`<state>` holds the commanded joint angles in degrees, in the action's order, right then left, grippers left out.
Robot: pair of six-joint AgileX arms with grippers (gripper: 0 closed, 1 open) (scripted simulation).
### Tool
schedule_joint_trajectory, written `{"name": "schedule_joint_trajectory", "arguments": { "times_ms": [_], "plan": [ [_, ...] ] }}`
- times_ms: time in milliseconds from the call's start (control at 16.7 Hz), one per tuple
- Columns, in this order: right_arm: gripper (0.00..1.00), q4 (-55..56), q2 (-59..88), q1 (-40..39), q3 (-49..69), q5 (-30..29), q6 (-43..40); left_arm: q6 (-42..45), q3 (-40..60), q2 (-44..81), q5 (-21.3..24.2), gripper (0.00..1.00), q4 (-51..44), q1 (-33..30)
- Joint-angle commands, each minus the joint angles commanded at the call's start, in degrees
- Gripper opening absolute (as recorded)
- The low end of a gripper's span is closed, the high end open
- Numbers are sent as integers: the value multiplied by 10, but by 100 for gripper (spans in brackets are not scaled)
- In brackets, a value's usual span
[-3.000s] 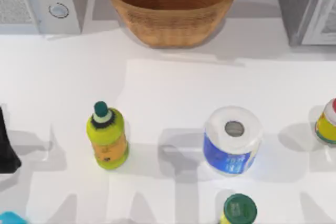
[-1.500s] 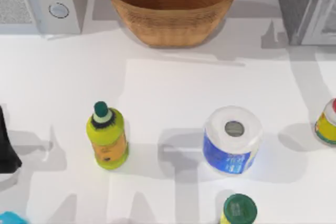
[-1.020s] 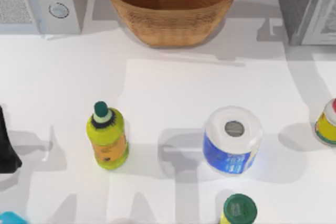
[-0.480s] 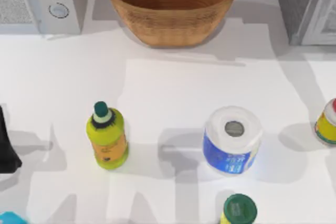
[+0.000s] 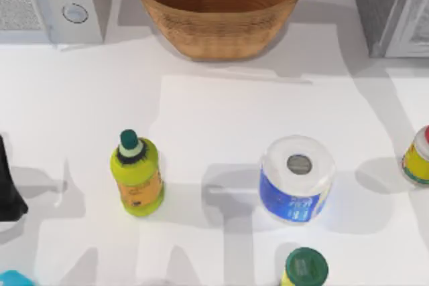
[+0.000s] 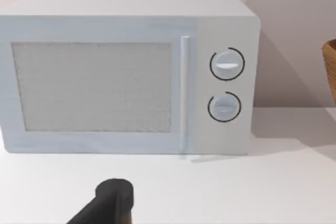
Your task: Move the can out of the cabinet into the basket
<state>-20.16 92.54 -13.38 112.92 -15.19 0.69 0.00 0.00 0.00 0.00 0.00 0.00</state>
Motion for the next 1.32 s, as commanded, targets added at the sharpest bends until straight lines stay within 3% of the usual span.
{"name": "schedule_joint_trajectory", "arguments": {
  "times_ms": [480,840,1320],
  "plan": [
    [100,-26,123,18,151,17,0,0,0,0,0,100,0,0],
    [100,-30,140,22,172,20,0,0,0,0,0,100,0,0],
    [40,-30,140,22,172,20,0,0,0,0,0,100,0,0]
  ]
}}
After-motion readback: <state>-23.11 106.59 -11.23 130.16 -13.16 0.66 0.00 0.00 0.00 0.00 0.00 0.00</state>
